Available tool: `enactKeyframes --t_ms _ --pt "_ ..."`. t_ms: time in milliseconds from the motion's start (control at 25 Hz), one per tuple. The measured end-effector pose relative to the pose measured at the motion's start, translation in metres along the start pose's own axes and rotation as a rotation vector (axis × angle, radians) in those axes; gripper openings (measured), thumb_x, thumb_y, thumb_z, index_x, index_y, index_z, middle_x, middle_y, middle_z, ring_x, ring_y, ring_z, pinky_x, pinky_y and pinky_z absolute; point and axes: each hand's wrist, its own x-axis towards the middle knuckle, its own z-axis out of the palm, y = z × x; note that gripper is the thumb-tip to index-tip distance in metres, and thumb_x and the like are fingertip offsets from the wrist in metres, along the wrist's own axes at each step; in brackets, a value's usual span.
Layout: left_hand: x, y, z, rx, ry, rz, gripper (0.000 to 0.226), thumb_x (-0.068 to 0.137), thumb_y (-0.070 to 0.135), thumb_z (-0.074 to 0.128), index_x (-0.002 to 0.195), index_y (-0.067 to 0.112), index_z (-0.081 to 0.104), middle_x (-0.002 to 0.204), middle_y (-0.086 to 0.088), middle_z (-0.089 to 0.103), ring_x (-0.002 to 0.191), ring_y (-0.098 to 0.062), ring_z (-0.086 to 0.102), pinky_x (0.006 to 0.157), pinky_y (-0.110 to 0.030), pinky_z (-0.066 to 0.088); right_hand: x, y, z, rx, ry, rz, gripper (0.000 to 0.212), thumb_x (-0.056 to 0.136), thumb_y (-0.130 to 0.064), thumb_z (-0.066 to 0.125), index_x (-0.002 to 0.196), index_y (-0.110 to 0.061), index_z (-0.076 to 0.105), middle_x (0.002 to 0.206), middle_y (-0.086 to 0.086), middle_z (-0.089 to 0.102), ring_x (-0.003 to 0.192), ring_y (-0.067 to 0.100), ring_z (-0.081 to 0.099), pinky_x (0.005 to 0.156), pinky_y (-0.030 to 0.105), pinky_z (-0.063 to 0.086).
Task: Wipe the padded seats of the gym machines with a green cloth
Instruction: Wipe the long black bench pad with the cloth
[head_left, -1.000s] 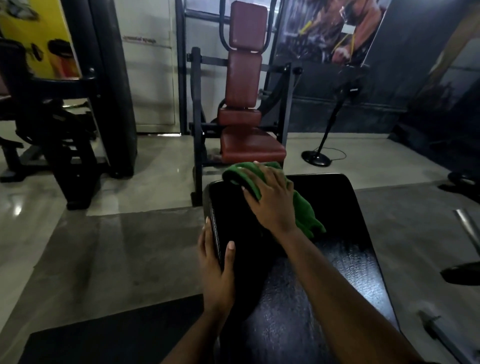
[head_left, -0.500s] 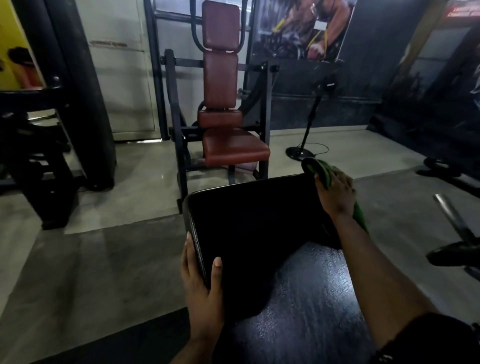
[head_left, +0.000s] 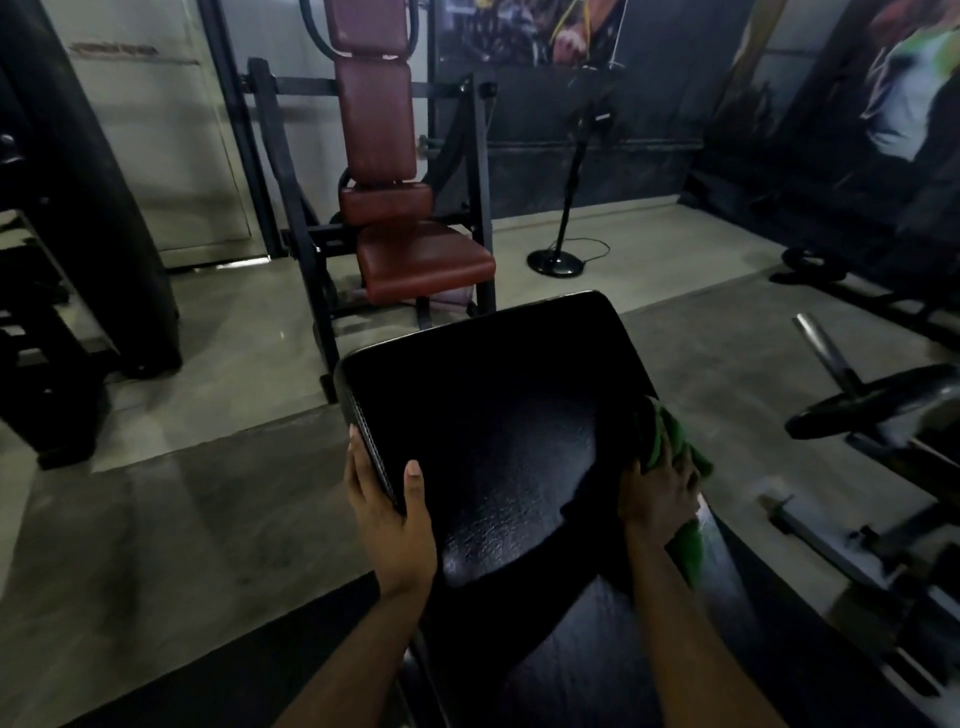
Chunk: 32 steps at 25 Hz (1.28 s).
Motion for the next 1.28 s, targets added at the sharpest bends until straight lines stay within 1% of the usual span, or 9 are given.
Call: enactKeyframes --t_ms 240,400,560,640,760,840,960,1160,1280 --pt "0.000 0.008 -0.003 0.050 -0.016 0.015 0.081 0.081 0.068 0.029 0.149 0.026 0.016 0.154 -0.007 0.023 0.138 -0.013 0.028 0.103 -0.018 0.024 -0.128 -0.063 0.003 0.046 0.022 -0.262 0.056 0.078 -0.046 0.036 0.130 -0.033 0.051 0.139 0.010 0.049 0.120 0.034 0.048 0.095 0.051 0.039" --pt "-0.001 0.012 -0.006 0.056 -0.024 0.005 0.090 0.080 0.075 0.025 0.151 0.019 0.015 0.154 -0.008 0.022 0.125 0.000 0.028 0.092 -0.005 0.021 -0.155 -0.049 -0.007 0.036 -0.089 -0.624 0.054 0.079 -0.043 0.039 0.132 -0.036 0.045 0.140 0.007 0.048 0.122 0.026 0.040 0.097 0.045 0.037" --pt "0.002 0.007 -0.003 0.029 -0.027 -0.003 0.069 0.090 0.051 0.033 0.150 0.022 0.015 0.153 -0.008 0.022 0.128 -0.001 0.028 0.096 -0.001 0.022 -0.055 -0.056 -0.003 0.074 -0.026 -0.279 0.051 0.087 -0.030 0.047 0.136 -0.018 0.046 0.147 0.010 0.038 0.132 0.034 0.034 0.105 0.055 0.029" --pt "0.002 0.007 -0.003 -0.003 -0.024 0.003 0.069 0.089 0.052 0.033 0.150 0.023 0.015 0.153 -0.008 0.023 0.124 0.003 0.027 0.094 0.003 0.021 -0.031 -0.088 0.005 -0.016 -0.057 -0.271 0.050 0.090 -0.031 0.052 0.138 -0.022 0.043 0.152 0.005 0.028 0.137 0.030 0.025 0.107 0.053 0.024" --pt "0.001 0.006 -0.003 -0.015 -0.021 0.006 0.076 0.081 0.060 0.026 0.149 0.026 0.015 0.152 -0.008 0.023 0.124 -0.002 0.028 0.097 -0.010 0.025 -0.044 -0.117 0.013 -0.091 -0.038 -0.548 0.050 0.088 -0.037 0.047 0.137 -0.028 0.044 0.148 0.011 0.036 0.131 0.035 0.035 0.101 0.055 0.032" --pt "0.001 0.008 -0.003 -0.008 -0.006 0.012 0.076 0.083 0.058 0.025 0.149 0.022 0.018 0.152 -0.010 0.024 0.124 -0.002 0.028 0.093 0.001 0.022 -0.070 -0.114 0.013 -0.138 0.046 -0.773 0.054 0.082 -0.040 0.044 0.136 -0.035 0.043 0.142 0.011 0.045 0.120 0.034 0.044 0.091 0.051 0.042" --pt "0.000 0.011 -0.003 0.026 0.014 0.024 0.065 0.092 0.045 0.031 0.148 0.012 0.024 0.152 -0.015 0.027 0.128 -0.009 0.030 0.086 0.014 0.011 -0.119 -0.084 0.005 -0.094 -0.013 -1.004 0.060 0.080 -0.042 0.044 0.138 -0.045 0.030 0.148 0.005 0.038 0.121 0.026 0.037 0.091 0.044 0.040" --pt "-0.009 -0.001 -0.007 -0.106 -0.061 0.011 0.073 0.085 0.061 0.025 0.147 0.022 0.021 0.156 -0.007 0.018 0.141 -0.011 0.022 0.105 -0.004 0.016 -0.102 -0.132 0.001 -0.047 -0.072 -1.099 0.058 0.082 -0.032 0.052 0.137 -0.044 0.035 0.147 0.000 0.038 0.123 0.025 0.040 0.095 0.045 0.038" --pt "-0.020 -0.013 -0.006 -0.182 -0.089 0.020 0.078 0.081 0.079 0.021 0.143 0.032 0.018 0.156 0.000 0.015 0.138 0.003 0.018 0.104 0.001 0.014 -0.088 -0.175 0.011 -0.103 -0.053 -1.120 0.056 0.080 -0.032 0.050 0.135 -0.039 0.042 0.142 0.004 0.044 0.120 0.029 0.044 0.089 0.052 0.043"
